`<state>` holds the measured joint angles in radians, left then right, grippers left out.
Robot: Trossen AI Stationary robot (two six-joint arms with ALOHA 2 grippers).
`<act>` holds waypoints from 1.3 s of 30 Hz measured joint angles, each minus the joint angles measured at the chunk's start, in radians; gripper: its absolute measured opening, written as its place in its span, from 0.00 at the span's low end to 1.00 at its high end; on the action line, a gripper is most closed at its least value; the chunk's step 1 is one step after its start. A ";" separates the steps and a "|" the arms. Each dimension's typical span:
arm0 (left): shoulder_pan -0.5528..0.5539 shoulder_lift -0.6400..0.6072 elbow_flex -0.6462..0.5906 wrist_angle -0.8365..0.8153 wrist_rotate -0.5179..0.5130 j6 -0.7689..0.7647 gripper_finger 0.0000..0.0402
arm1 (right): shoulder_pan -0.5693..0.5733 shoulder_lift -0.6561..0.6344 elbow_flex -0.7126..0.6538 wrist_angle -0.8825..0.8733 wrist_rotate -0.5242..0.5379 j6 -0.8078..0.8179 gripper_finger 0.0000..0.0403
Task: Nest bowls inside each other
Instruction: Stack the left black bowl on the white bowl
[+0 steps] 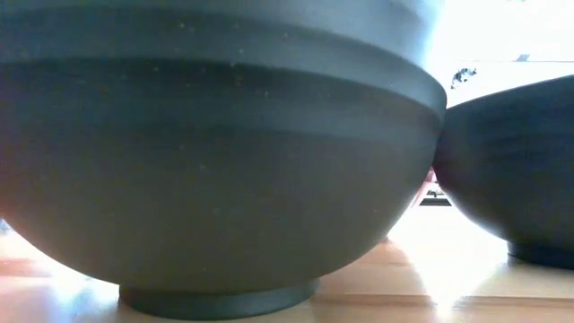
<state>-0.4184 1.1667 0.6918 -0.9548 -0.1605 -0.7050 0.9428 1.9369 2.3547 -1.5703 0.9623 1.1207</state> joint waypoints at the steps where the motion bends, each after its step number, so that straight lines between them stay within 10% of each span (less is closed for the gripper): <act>1: 0.004 0.000 -0.004 0.002 0.000 0.000 0.37 | 0.000 0.000 0.000 0.000 0.000 0.001 0.35; 15: 0.100 -0.001 -0.006 0.020 -0.009 0.034 0.03 | 0.000 0.000 0.000 0.000 0.000 0.001 0.35; 39: 0.577 -0.030 0.172 0.085 0.213 0.100 0.00 | -0.002 0.001 0.000 0.005 0.000 0.008 0.35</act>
<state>0.1587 1.1370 0.8638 -0.8699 0.0522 -0.6053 0.9405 1.9377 2.3547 -1.5655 0.9623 1.1288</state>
